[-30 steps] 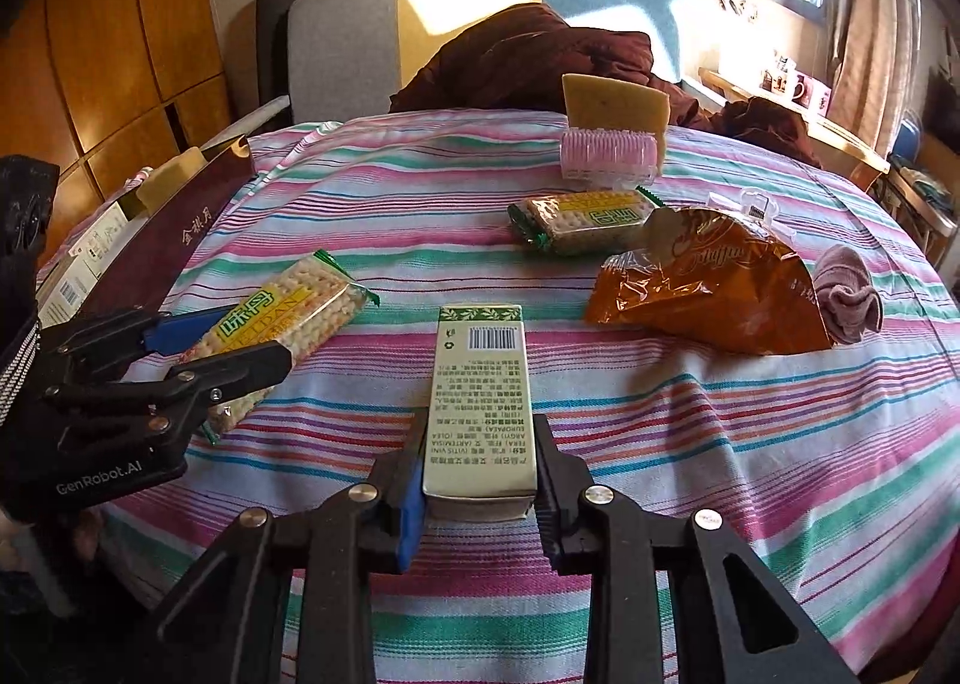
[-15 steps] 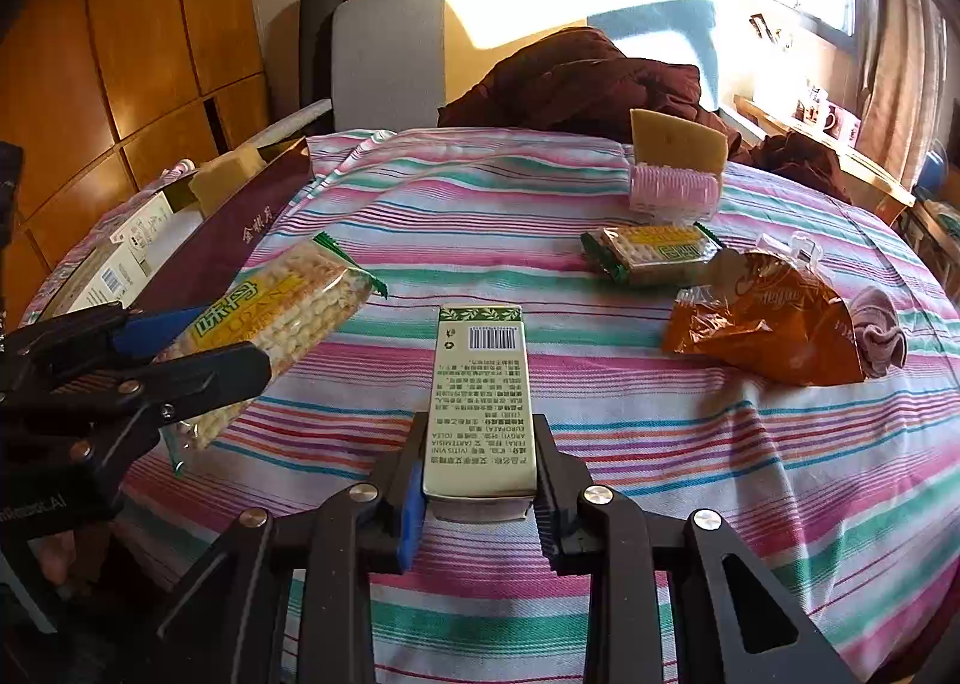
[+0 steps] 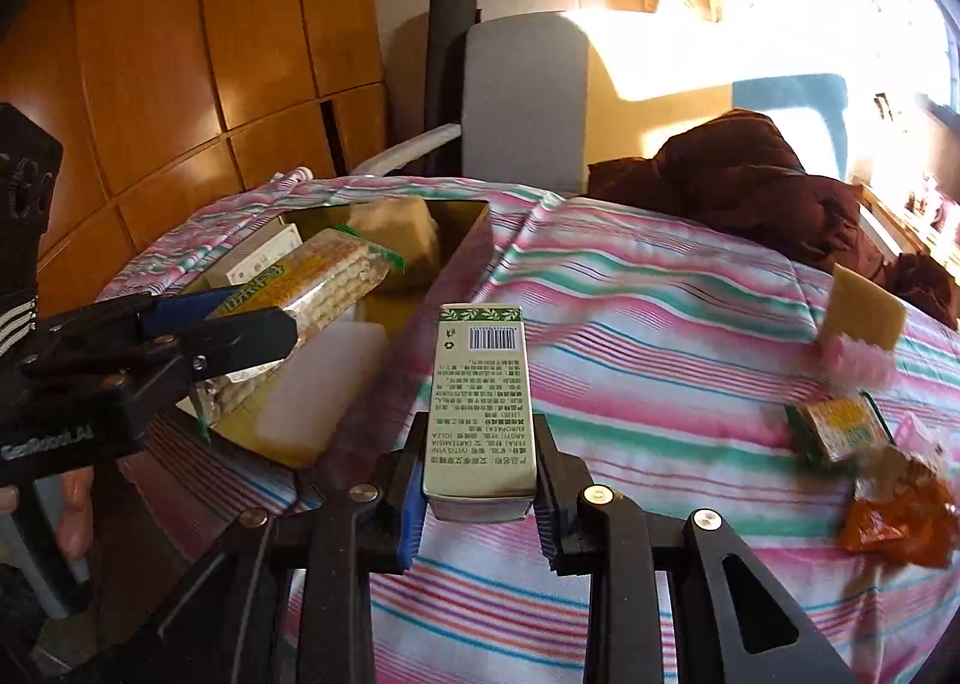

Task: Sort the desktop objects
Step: 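Carry the cracker pack and juice carton toward the gold tray, then lower the crackers and carton into the gold tray and open both tools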

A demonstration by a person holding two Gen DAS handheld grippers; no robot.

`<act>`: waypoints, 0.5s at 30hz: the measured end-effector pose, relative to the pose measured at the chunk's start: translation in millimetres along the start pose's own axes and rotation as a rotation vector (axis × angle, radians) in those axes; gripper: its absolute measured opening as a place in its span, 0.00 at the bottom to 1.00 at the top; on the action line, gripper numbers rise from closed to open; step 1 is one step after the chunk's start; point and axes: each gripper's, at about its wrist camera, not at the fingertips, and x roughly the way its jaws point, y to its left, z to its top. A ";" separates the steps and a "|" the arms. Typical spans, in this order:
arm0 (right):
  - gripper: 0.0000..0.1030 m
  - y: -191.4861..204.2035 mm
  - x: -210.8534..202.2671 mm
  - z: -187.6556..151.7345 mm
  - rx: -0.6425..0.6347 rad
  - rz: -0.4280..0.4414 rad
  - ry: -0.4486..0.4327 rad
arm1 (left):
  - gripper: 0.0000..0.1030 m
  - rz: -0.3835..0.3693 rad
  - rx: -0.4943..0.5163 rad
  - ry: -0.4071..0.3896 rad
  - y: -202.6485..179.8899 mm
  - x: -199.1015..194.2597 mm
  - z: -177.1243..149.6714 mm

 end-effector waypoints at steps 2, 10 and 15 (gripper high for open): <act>0.29 11.8 12.7 14.0 -0.014 0.020 0.007 | 0.46 0.051 -0.012 0.011 21.0 2.7 8.3; 0.29 36.6 68.7 51.3 -0.033 0.029 0.094 | 0.46 0.177 -0.081 0.093 102.2 30.3 39.8; 0.30 39.2 95.5 62.2 -0.036 0.016 0.128 | 0.46 0.219 -0.099 0.111 133.8 47.3 57.7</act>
